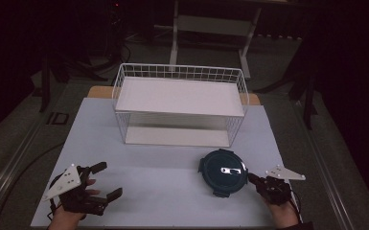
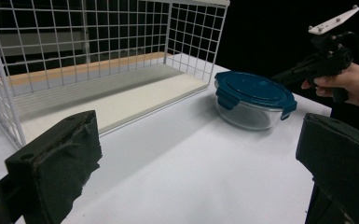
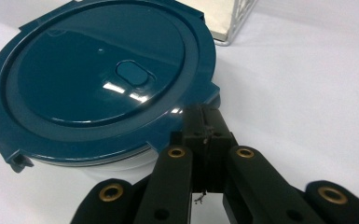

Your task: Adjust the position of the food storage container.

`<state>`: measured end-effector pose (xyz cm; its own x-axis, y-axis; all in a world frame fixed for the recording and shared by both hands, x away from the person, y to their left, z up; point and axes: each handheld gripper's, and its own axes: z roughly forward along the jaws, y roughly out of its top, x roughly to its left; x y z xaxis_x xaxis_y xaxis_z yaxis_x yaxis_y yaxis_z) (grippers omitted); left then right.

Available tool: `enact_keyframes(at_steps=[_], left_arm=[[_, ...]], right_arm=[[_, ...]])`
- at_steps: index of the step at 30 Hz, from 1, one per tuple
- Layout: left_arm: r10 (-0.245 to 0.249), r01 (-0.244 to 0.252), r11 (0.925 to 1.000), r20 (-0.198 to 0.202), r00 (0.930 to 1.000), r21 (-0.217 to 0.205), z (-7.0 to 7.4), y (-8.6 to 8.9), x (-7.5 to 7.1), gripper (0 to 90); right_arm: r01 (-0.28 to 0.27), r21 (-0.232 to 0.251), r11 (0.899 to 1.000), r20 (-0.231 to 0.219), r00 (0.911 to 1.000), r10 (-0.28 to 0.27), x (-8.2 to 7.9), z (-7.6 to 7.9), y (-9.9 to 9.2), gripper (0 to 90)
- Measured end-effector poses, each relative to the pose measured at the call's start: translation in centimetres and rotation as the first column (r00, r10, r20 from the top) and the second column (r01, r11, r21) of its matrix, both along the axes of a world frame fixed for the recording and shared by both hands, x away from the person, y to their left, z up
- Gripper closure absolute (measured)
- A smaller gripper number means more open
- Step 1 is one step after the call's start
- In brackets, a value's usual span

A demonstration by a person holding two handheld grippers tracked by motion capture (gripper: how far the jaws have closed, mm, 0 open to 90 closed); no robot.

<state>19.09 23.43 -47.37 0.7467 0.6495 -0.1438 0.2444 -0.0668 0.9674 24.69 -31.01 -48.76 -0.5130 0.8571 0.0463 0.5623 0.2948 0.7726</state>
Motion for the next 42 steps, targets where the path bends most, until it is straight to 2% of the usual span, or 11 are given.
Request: enact_keyframes(at_steps=[7, 13, 17, 22, 24, 32, 34, 42], left_arm=[[-0.003, 0.003, 1.0, 0.001, 1.0, 0.001, 0.0, -0.1, 0.0, 0.0], [-0.007, 0.007, 1.0, 0.001, 1.0, 0.004, 0.0, -0.1, 0.0, 0.0], [-0.005, 0.005, 1.0, 0.002, 1.0, 0.002, 0.0, 0.0, 0.0, 0.0], [-0.006, 0.006, 1.0, 0.001, 1.0, -0.002, 0.0, 0.0, 0.0, 0.0], [-0.008, 0.008, 1.0, 0.002, 1.0, 0.001, 0.0, 0.0, 0.0, 0.0], [-0.007, 0.007, 1.0, -0.004, 1.0, 0.001, -0.1, -0.1, 0.1, 0.0], [-0.009, 0.009, 0.9999, -0.003, 1.0, 0.005, -0.1, -0.2, 0.1, 0.0], [-0.015, 0.015, 0.9999, -0.004, 0.9999, 0.007, -0.1, -0.3, 0.1, 0.0]], right_arm=[[-0.042, -0.015, 0.999, -0.003, 0.9991, 0.042, 1.0, 0.1, 2.0, 90.0], [-0.079, -0.008, 0.997, -0.006, 0.9969, 0.079, 1.9, 0.0, 3.6, 90.0], [-0.093, 0.011, 0.996, -0.013, 0.9956, 0.093, 2.1, 0.0, 3.7, 90.0], [-0.084, -0.02, 0.996, -0.016, 0.9964, 0.084, 1.9, -0.2, 3.5, 90.0], [-0.093, -0.011, 0.996, -0.027, 0.9954, 0.092, 1.9, -0.3, 3.6, 90.0], [-0.086, 0.003, 0.996, -0.016, 0.9962, 0.086, 2.2, -0.2, 3.8, 90.0], [-0.091, 0.024, 0.996, -0.023, 0.9956, 0.091, 2.4, -0.2, 3.8, 90.0], [-0.128, 0.025, 0.992, -0.025, 0.9914, 0.128, 2.9, -0.2, 5.5, 90.0]])
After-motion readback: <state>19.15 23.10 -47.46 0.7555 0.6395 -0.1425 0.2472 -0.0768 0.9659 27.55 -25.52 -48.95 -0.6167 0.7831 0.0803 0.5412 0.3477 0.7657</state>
